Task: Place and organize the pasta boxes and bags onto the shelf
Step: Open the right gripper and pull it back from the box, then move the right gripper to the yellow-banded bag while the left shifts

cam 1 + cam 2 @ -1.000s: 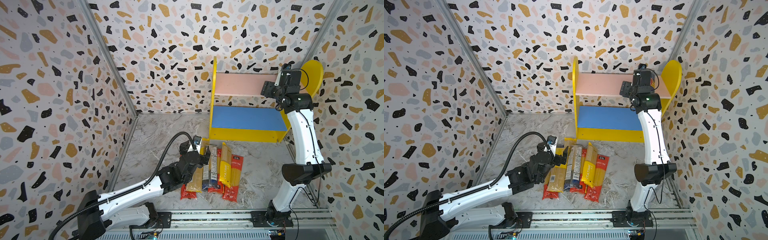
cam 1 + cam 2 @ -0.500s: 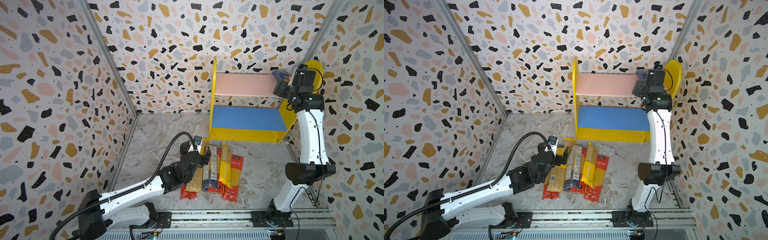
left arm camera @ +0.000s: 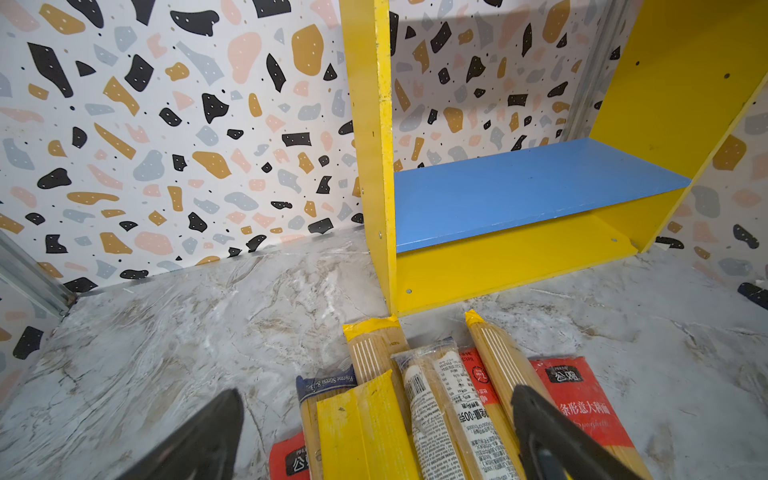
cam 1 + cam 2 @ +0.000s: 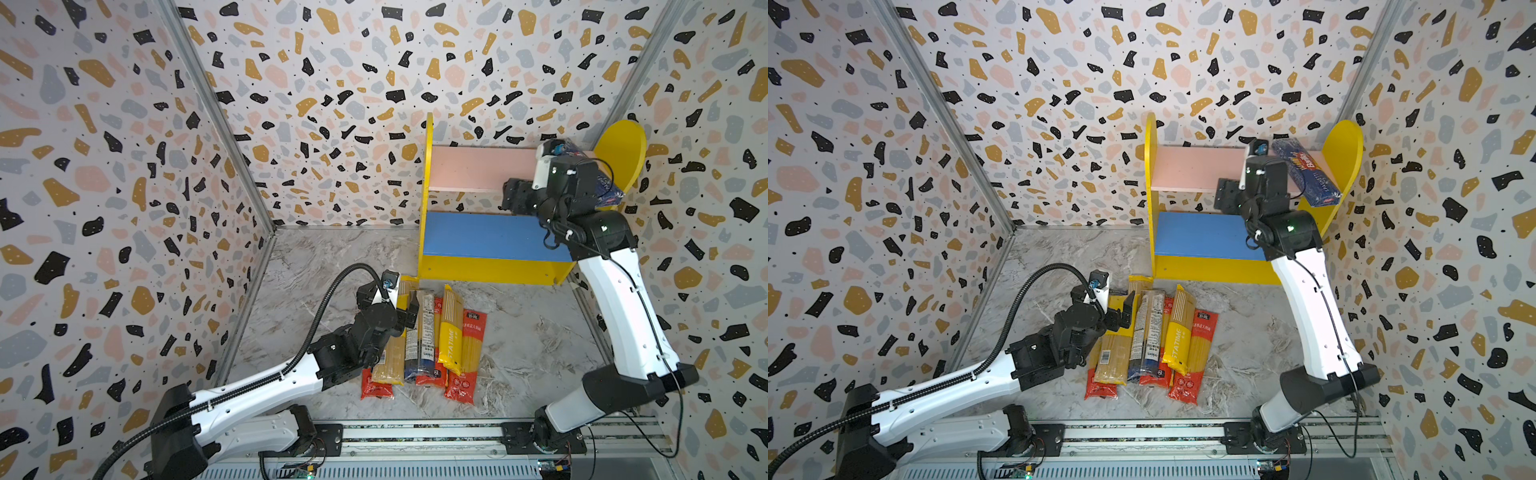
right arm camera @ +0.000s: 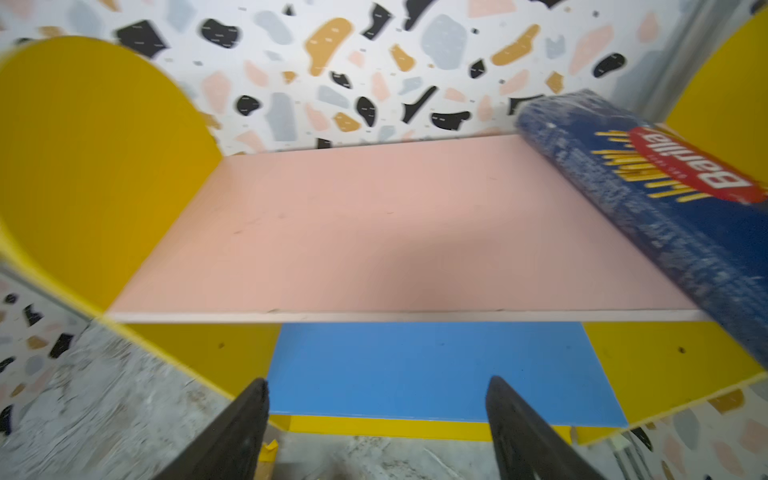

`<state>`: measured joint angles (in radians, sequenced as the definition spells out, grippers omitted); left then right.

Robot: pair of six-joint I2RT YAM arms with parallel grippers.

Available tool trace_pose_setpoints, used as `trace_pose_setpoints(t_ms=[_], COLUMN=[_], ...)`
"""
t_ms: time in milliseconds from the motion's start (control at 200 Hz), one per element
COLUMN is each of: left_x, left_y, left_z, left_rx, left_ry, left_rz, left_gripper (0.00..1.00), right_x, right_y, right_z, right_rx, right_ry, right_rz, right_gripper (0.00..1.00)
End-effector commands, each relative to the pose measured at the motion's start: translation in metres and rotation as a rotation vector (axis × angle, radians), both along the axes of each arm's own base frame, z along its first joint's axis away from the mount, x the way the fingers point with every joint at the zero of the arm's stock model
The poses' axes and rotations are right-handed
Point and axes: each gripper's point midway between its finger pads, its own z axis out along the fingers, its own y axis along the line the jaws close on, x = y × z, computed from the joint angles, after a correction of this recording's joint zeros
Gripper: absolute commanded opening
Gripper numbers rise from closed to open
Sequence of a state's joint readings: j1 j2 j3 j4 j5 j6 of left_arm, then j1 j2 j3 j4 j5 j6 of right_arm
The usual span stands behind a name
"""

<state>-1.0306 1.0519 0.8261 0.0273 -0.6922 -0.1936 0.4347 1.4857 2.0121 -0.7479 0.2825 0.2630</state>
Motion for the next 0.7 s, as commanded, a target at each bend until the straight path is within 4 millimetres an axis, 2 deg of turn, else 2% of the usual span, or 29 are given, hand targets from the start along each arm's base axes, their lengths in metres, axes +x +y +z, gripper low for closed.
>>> trace_pose_setpoints(t_ms=[0,140,360,546,696], left_x=[-0.006,-0.016,-0.033,-0.045,-0.05], left_y=[0.014,0.036,0.075,0.096,0.104], left_z=[0.007,0.007,-0.013,-0.036,-0.047], left_rx=[-0.035,-0.076,-0.163,-0.217,-0.226], left_ry=[-0.007,0.006,0.061,0.102,0.126], left_rz=[0.027,0.056,0.133,0.162,0.17], left_gripper=[1.0,0.99,0.99,1.0,1.0], right_x=[-0.037,-0.079,-0.134,-0.169,-0.181], right_y=[0.008,0.04,0.075,0.09,0.084], right_z=[0.004,-0.045,-0.157,-0.241,-0.288], right_rx=[0.016,0.02,0.014,-0.013,-0.036], right_ry=[-0.043,0.052,0.272,0.423,0.511], right_rz=[-0.01,0.072,0.164,0.196,0.16], right_gripper=[0.83,0.83,0.82,0.82,0.82])
